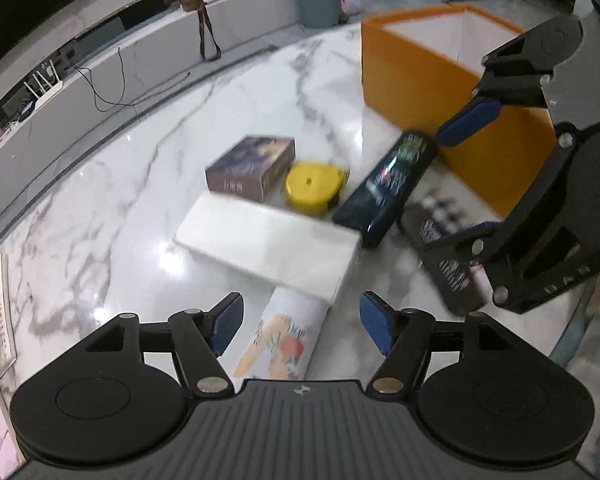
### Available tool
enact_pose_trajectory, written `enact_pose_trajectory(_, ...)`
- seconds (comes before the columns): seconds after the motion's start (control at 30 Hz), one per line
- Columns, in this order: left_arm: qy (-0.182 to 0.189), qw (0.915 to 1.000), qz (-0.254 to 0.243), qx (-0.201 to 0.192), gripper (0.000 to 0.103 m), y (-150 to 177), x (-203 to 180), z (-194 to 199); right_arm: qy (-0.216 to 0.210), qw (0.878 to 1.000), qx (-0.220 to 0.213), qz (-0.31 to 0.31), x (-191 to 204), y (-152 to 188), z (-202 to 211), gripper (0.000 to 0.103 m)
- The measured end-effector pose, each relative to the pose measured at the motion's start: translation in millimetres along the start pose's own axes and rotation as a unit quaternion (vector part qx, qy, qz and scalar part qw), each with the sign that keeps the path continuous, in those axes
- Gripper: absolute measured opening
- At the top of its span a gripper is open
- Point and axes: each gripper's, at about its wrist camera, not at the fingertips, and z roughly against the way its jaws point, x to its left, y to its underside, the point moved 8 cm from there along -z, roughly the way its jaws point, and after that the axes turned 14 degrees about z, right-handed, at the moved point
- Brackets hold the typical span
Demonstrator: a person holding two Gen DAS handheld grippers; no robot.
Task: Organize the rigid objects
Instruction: 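Move both tools back toward the remaining table items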
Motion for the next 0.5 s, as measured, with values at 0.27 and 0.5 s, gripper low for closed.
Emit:
enact_pose_trajectory(0.27, -0.004, 0.9995, -0.015, 0.028, 0.082, 20.3, 9.0, -24.3, -0.039, 0.989, 0.091, -0.109, 6.7, 19.5, -35.6, 0.088)
enact_pose_trajectory(0.5, 0.003, 0.9993, -0.005, 0.036, 0.082, 23.8, 12.3, -33.8, -0.062, 0.975, 0.134, -0.165, 17.3, 28.6, -47.9, 0.090)
